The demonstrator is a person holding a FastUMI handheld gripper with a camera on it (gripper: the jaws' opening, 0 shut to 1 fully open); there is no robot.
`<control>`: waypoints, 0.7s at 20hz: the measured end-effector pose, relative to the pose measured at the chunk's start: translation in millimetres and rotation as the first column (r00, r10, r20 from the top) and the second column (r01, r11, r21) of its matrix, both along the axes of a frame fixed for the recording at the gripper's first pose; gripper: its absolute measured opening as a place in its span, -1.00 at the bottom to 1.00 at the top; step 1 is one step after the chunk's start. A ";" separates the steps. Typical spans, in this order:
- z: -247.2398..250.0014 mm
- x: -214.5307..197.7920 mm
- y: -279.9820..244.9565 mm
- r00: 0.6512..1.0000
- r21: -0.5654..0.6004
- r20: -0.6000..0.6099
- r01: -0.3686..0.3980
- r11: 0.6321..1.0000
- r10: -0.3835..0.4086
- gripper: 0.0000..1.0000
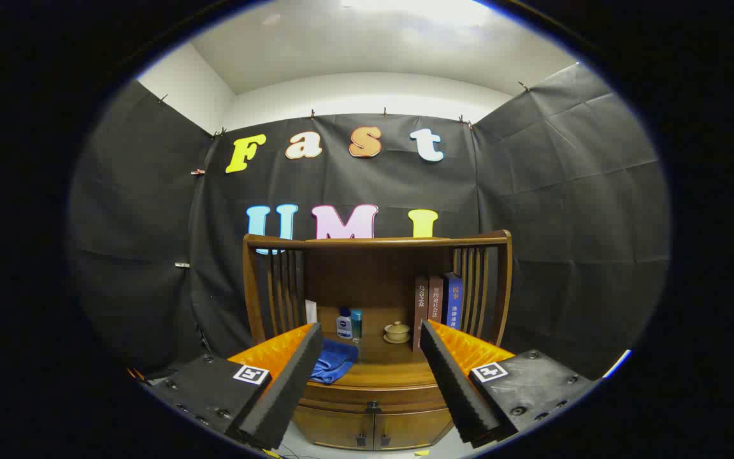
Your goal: Pull open the drawer, take out the items inside it, and place them on the countertop above the cabinet.
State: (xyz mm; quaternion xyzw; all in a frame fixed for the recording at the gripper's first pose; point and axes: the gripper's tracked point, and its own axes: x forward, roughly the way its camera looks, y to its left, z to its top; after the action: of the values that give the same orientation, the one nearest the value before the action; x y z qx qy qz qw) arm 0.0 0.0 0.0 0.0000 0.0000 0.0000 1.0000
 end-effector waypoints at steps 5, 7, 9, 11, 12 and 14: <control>6.0 1.0 -3.2 1.000 -0.007 0.006 0.010 1.000 -0.009 0.99; 7.8 1.7 -5.3 1.000 -0.007 0.008 0.014 1.000 -0.014 0.99; 9.1 0.3 -6.2 1.000 -0.008 0.009 0.016 1.000 -0.016 0.99; 8.1 2.2 -8.8 1.000 -0.008 0.005 0.020 1.000 -0.020 0.99; 7.6 2.5 -9.1 1.000 -0.008 0.003 0.022 1.000 -0.022 0.99; 7.6 3.3 -10.8 1.000 -0.011 0.000 0.024 1.000 -0.024 0.99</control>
State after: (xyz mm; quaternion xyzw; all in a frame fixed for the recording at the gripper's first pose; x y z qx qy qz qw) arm 3.3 -10.8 7.6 -0.0056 -0.0001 -0.0120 0.9999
